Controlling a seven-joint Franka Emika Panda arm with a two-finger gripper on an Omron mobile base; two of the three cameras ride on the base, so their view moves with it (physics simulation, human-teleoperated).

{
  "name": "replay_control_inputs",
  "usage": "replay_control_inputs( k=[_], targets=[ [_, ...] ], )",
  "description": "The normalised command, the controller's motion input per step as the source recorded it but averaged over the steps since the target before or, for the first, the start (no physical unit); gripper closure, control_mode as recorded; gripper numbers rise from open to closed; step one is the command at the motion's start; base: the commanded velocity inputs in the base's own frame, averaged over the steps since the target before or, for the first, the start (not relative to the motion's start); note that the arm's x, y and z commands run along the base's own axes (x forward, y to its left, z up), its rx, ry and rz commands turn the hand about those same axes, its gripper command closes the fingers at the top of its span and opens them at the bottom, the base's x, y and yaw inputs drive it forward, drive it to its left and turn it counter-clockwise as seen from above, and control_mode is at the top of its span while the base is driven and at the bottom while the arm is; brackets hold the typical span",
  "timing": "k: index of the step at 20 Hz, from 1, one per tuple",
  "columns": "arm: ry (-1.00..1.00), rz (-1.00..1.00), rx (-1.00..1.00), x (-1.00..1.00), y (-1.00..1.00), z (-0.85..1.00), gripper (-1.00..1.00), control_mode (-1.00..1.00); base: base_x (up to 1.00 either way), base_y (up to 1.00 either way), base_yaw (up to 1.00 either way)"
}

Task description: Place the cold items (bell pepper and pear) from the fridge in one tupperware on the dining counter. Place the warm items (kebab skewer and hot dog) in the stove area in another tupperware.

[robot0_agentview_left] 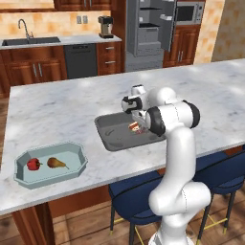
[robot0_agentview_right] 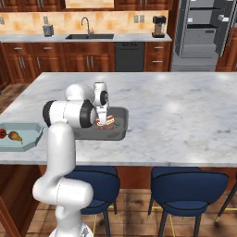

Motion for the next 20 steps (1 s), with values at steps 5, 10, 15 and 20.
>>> replay_control_inputs(
  k=[5, 10, 15, 20],
  targets=[
    [0.00, 0.00, 0.00, 0.00, 0.00, 0.00, -1.00, -1.00, 0.00, 0.00, 0.00],
    [0.00, 0.03, 0.00, -0.48, 0.32, 0.42, -1.00, -1.00, 0.00, 0.00, 0.00],
    [-0.02, 0.08, -0.02, -0.98, 0.30, 0.33, -1.00, -1.00, 0.00, 0.00, 0.00],
    [-0.10, 0.37, 0.05, -1.00, 0.00, 0.32, -1.00, -1.00, 0.00, 0.00, 0.00]
  ],
)
